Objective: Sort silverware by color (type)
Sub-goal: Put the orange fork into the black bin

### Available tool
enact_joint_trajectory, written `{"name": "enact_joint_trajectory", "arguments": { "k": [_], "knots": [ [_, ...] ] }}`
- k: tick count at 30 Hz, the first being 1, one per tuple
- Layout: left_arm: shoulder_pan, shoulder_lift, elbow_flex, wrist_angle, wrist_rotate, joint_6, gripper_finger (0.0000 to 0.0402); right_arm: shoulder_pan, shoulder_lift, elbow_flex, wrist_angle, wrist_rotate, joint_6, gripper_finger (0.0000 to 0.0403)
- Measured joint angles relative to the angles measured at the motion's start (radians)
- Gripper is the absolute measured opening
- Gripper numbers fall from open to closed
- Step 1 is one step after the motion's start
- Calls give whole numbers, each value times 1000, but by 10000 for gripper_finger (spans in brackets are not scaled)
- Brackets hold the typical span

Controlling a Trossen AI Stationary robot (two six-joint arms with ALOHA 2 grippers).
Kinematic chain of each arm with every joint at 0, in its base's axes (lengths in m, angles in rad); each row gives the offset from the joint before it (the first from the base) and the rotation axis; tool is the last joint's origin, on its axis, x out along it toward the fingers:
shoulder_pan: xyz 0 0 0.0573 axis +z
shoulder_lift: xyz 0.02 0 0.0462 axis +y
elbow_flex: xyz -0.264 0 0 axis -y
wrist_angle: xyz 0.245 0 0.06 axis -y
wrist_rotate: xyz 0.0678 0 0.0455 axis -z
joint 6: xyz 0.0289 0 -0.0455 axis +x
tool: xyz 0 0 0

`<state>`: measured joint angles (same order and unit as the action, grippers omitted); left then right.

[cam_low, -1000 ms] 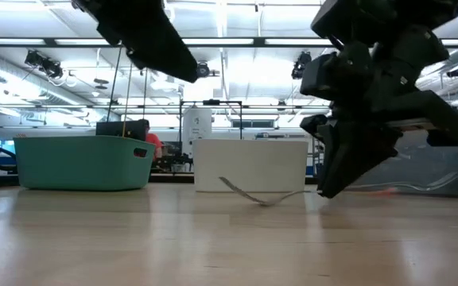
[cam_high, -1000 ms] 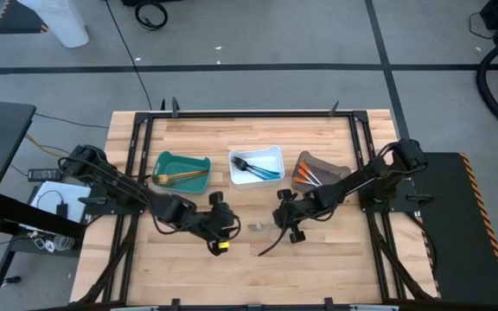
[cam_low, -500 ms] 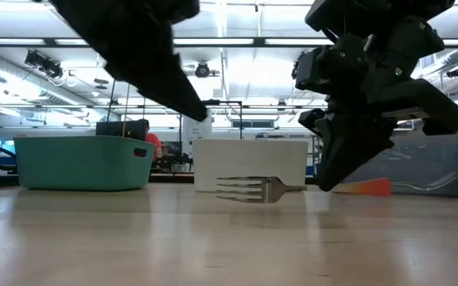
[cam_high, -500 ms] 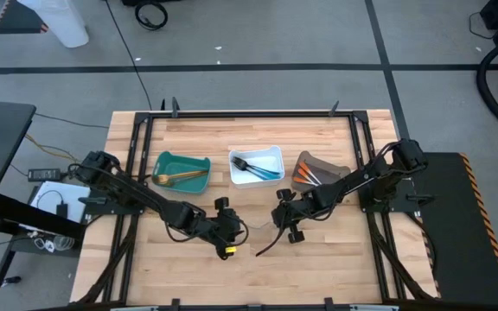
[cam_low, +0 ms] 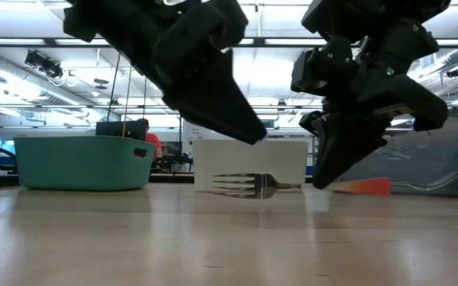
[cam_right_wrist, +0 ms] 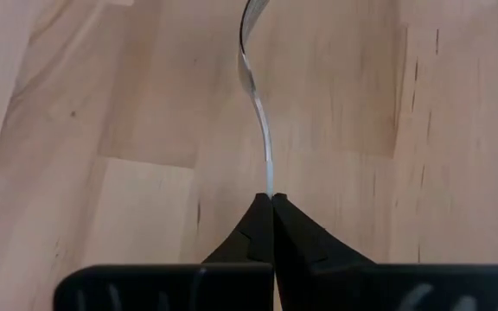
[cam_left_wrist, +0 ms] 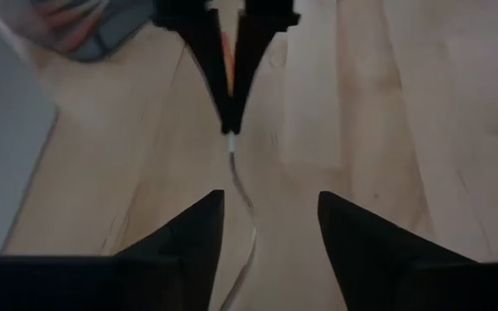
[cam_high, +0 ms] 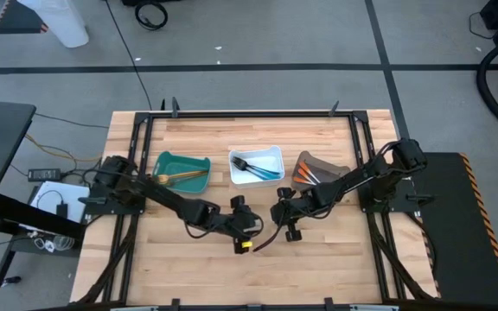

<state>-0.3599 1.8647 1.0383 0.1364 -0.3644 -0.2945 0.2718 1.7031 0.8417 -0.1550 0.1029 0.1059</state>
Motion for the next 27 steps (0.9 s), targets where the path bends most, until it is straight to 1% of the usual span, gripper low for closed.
{"name": "enact_joint_trajectory", "arguments": {
  "k": [3, 5, 10, 14, 19, 23, 27],
  "knots": [
    [8, 27, 6, 3, 18, 15, 212, 0, 0, 0, 10, 0, -1, 1],
    [16, 47, 6, -1, 38, 17, 215, 0, 0, 0, 18, 0, -1, 1],
    [40, 70, 7, 0, 46, 19, 205, 0, -1, 0, 32, 0, -3, 0],
    [50, 77, 7, 7, 47, 42, 186, 0, -1, 0, 37, -8, 2, 0],
    [50, 81, 7, 0, 76, 56, 156, 0, -2, 0, 42, -14, 5, 0],
    [50, 82, 7, -7, 108, 57, 123, 0, -2, 0, 42, -26, 3, 0],
    [50, 82, 7, -13, 122, 57, 82, -1, -2, 0, 43, -27, -2, 0]
  ]
}}
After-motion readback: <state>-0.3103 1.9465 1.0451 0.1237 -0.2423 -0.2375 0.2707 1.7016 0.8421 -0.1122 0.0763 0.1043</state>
